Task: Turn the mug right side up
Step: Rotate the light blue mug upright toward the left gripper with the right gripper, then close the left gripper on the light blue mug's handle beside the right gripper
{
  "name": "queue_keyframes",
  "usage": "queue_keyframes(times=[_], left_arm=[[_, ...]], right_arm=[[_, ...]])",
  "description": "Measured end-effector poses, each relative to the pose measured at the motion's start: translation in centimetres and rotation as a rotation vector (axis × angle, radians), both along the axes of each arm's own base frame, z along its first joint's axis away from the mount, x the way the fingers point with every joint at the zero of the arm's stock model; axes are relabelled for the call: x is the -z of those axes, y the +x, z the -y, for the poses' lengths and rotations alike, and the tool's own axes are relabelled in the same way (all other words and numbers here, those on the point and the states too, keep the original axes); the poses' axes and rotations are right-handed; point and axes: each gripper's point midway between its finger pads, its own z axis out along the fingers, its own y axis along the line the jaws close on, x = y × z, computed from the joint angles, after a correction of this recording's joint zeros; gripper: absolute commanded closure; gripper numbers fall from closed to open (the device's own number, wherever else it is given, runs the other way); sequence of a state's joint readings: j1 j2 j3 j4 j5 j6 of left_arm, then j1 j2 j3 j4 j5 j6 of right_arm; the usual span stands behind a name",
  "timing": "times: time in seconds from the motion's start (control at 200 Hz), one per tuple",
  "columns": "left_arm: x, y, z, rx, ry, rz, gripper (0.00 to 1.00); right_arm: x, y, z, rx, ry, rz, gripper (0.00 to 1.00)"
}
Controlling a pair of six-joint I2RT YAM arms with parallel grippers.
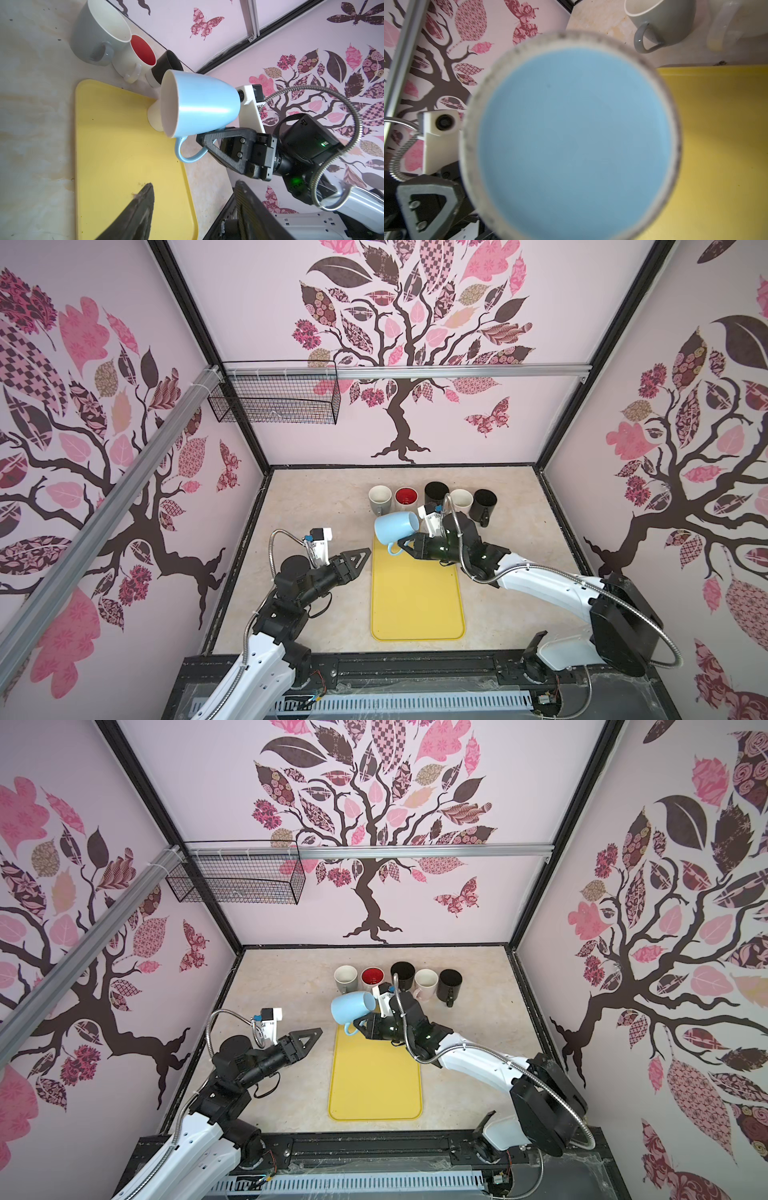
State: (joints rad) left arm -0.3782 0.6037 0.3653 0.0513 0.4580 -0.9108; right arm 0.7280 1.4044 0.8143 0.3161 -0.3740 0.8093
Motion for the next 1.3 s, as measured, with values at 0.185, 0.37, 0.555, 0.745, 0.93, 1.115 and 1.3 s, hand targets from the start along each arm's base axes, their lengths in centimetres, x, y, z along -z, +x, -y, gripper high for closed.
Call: queue_keyframes(times=[0.185, 0.37, 0.555, 0.745, 0.93, 1.115, 1.3], left_arm=[[-0.7, 0.0, 0.7, 0.032, -0.077, 0.001, 0.37], [-1.7, 0.2, 1.4, 0.066, -0.125, 0.019, 0.41], [-1.6, 0.7, 1.9, 0.082, -0.161, -0.018, 0.42], [-2.8, 0.8, 2.1, 0.094, -0.21, 0.003, 0.45], [-3.1, 0.8, 2.3, 0.108, -0.228, 0.002, 0.47], [-3.5, 1.2, 2.5, 0.112, -0.252, 0.006, 0.48], [-3.7, 1.2, 2.6, 0.122, -0.263, 0.005, 0.52]], right_arm=[[-1.2, -0.4, 0.1, -0.011, 0.178, -0.063, 1.0], [-3.7, -1.2, -0.6, -0.062, 0.3, -0.062, 1.0], [-6.2, -1.6, -0.8, -0.093, 0.392, -0.033, 1.0], [-7.2, -1.9, -0.8, -0.115, 0.427, -0.019, 1.0], [-7.8, -2.5, -1.1, -0.147, 0.45, -0.017, 1.0], [-7.8, -3.3, -1.8, -0.184, 0.459, -0.023, 1.0], [-7.0, -4.1, -2.8, -0.209, 0.449, -0.045, 1.0]])
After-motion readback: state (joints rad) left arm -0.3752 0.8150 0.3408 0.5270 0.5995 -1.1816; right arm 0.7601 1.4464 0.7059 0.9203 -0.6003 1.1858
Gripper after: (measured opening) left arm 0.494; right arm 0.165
